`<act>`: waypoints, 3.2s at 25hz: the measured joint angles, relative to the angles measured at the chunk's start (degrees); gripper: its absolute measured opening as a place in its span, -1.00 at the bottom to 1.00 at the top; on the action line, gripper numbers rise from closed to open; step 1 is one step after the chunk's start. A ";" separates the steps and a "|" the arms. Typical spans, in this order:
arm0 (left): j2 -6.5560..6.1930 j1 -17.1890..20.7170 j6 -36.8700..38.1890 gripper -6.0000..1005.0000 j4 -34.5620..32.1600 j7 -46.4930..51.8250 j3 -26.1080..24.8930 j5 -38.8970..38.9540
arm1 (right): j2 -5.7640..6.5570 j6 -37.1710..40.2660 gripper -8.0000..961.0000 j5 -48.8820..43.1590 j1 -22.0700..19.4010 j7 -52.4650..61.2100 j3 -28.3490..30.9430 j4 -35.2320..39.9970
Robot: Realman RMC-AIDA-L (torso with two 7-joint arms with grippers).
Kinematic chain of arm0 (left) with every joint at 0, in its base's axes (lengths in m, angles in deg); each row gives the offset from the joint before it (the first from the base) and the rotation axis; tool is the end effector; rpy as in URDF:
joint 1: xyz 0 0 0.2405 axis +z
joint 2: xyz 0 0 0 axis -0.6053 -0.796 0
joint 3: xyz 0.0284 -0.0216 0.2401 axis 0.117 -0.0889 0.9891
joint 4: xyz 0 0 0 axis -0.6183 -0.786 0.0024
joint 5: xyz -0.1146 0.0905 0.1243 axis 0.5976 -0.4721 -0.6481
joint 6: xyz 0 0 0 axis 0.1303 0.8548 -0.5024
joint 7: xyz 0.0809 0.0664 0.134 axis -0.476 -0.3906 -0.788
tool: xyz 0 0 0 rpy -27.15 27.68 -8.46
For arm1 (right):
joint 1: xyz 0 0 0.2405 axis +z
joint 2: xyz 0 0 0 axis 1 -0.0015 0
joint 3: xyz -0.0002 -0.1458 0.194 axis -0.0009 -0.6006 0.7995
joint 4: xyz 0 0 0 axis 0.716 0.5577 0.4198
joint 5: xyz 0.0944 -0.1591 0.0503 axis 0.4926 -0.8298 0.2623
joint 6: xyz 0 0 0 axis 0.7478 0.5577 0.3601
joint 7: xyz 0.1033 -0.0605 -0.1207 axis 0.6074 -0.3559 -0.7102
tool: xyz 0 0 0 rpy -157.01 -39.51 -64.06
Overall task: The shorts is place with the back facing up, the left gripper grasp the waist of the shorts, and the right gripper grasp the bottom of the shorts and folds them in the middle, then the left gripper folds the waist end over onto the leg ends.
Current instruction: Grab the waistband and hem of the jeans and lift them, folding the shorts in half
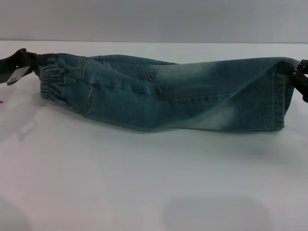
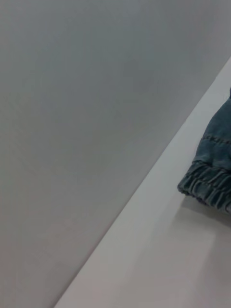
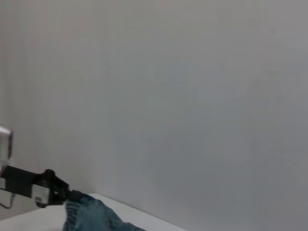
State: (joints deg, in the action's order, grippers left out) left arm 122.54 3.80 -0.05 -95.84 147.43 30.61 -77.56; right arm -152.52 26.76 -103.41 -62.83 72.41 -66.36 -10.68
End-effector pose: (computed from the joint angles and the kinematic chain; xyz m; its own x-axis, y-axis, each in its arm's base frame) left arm -0.2914 0.3944 0.0577 0.0195 0.6779 0.7349 0.9975 -0.0634 0.0320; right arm 0.2593 0.3275 0.0546 0.7089 -0.1192 -0.6951 -0.5098 -0.7677 -0.3883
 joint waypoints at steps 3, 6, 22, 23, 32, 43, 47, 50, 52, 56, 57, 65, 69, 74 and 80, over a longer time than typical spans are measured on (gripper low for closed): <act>0.33 -0.64 -0.43 -0.70 0.00 -0.34 0.33 0.01 | -0.17 -2.98 -0.91 -0.19 -0.01 0.90 -0.25 -0.22; 0.74 -1.57 -0.83 -0.69 0.03 -0.75 0.43 0.01 | -0.36 -6.72 -0.90 -0.40 0.28 1.59 -1.09 -1.09; 3.03 -4.97 -6.94 -0.69 0.57 -3.56 2.40 -0.10 | -0.52 -20.80 -0.89 0.02 3.79 1.75 -1.52 -3.84; 3.09 -5.05 -7.65 -0.68 0.59 -3.57 2.87 -0.10 | -0.56 -21.81 -0.89 0.05 4.05 1.74 -1.41 -3.87; 3.47 -5.50 -10.71 -0.68 0.98 -3.60 4.08 -0.06 | -0.79 -30.90 -0.89 0.08 5.73 1.75 -1.71 -5.08; 3.69 -6.45 -14.99 -0.67 2.16 -3.60 5.19 -0.07 | -0.66 -39.44 -0.88 -0.34 7.57 1.45 -3.27 -7.73; 3.77 -7.20 -17.28 -0.67 3.03 -3.65 6.64 0.02 | -0.91 -42.83 -0.88 -0.35 8.05 1.40 -5.35 -7.92; 3.77 -7.89 -18.54 -0.67 3.87 -3.70 7.46 0.05 | -1.01 -44.10 -0.88 -0.34 8.64 1.39 -6.30 -8.25; 3.77 -8.17 -19.20 -0.67 4.11 -3.77 7.81 0.07 | -1.05 -44.71 -0.88 -0.35 8.98 1.38 -6.52 -8.33; 3.76 -8.47 -19.53 -0.67 4.27 -4.28 7.91 0.09 | -1.07 -45.34 -0.87 -0.36 9.42 1.36 -7.00 -8.41; 3.76 -8.48 -19.55 -0.66 4.29 -4.42 7.91 0.10 | -1.07 -45.45 -0.87 -0.37 9.55 1.35 -7.16 -8.46; 3.75 -8.62 -20.06 -0.66 5.35 -5.46 7.88 1.06 | -1.08 -48.68 -0.87 -0.45 10.39 1.49 -10.32 -9.23; 3.77 -8.92 -20.20 -0.66 5.68 -7.54 7.86 1.20 | -1.20 -50.48 -0.86 -0.47 10.77 1.46 -11.82 -10.07; 3.82 -9.00 -20.19 -0.44 5.82 -8.05 8.65 1.43 | -1.56 -52.71 -0.58 -0.47 10.98 1.46 -13.19 -10.73; 3.85 -8.71 -19.77 -0.15 5.61 -8.07 9.16 1.56 | -1.74 -52.77 -0.10 -0.54 10.32 1.47 -13.58 -10.73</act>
State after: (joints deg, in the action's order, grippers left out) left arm 126.39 -4.91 -19.82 -90.23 139.36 39.77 -76.00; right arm -154.26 -26.01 -103.95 -52.51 73.88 -79.95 -21.41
